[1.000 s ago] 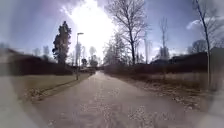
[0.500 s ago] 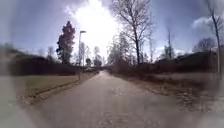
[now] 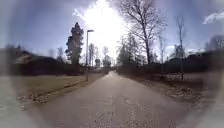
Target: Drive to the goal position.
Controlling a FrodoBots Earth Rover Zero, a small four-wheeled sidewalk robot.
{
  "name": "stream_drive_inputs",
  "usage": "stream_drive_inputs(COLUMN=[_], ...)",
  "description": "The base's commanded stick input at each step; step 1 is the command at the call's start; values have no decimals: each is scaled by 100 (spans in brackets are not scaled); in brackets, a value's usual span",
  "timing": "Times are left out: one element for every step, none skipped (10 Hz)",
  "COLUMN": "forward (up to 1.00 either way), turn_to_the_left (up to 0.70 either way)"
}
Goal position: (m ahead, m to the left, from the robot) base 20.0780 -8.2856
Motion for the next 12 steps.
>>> stream_drive_inputs(forward=[100, 100, 100, 100, 100, 100, 100, 100, 100, 100, 100, 100], turn_to_the_left=[27, 21, 0, 0, 0, 0, 0, 0, 0, -3, -27, -27])
